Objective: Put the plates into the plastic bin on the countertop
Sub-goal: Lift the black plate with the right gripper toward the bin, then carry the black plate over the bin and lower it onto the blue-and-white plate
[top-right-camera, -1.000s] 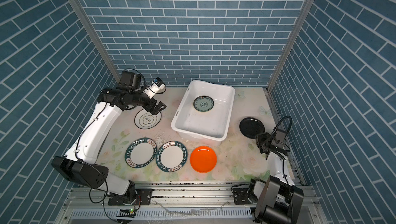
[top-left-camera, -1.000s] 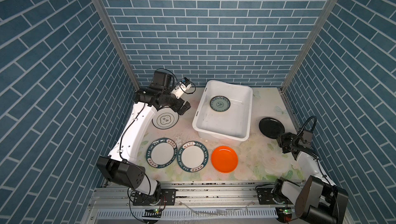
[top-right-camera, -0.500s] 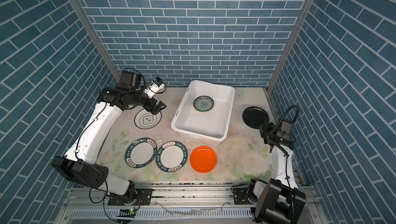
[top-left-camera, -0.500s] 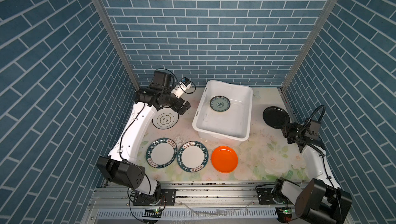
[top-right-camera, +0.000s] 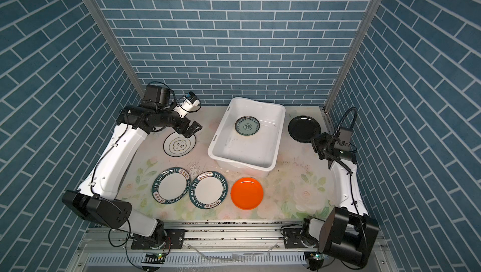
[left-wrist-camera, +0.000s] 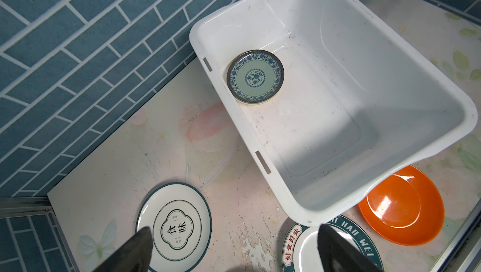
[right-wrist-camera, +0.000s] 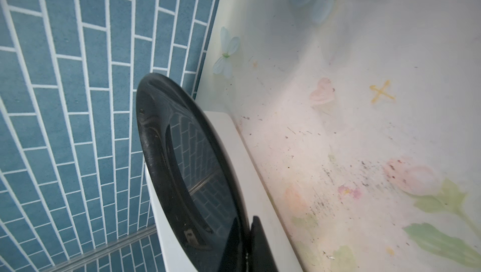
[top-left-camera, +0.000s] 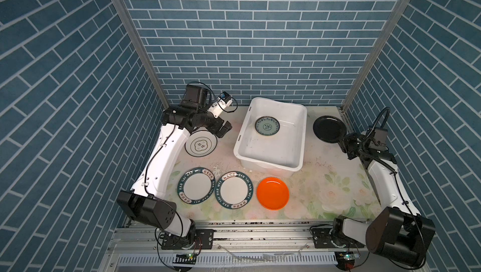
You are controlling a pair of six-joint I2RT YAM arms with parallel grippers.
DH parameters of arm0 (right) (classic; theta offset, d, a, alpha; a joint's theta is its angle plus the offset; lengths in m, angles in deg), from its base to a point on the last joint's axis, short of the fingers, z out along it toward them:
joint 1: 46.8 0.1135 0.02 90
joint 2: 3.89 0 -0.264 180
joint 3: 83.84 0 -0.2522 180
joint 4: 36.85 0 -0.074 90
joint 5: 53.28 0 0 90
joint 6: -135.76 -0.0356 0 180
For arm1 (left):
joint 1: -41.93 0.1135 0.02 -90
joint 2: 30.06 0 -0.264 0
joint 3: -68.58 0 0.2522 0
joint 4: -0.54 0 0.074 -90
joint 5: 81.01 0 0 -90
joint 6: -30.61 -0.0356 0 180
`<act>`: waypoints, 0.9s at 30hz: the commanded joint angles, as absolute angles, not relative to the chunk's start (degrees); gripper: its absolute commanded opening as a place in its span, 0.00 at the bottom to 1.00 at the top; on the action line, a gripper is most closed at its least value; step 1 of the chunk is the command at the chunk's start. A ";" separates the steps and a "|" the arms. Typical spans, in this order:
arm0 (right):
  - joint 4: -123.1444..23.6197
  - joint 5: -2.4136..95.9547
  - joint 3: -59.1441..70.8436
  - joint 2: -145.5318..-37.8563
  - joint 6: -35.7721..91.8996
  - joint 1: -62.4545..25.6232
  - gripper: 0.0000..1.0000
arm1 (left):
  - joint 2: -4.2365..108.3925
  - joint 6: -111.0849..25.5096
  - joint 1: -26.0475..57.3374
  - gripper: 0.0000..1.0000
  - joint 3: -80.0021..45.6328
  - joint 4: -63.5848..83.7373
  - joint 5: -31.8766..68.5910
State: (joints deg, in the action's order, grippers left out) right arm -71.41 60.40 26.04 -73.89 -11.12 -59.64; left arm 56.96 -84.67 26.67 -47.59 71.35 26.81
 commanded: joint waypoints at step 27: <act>-69.25 55.26 -6.29 -100.98 -10.20 -32.21 0.00 | 57.04 -83.83 26.29 1.00 -51.34 71.07 27.19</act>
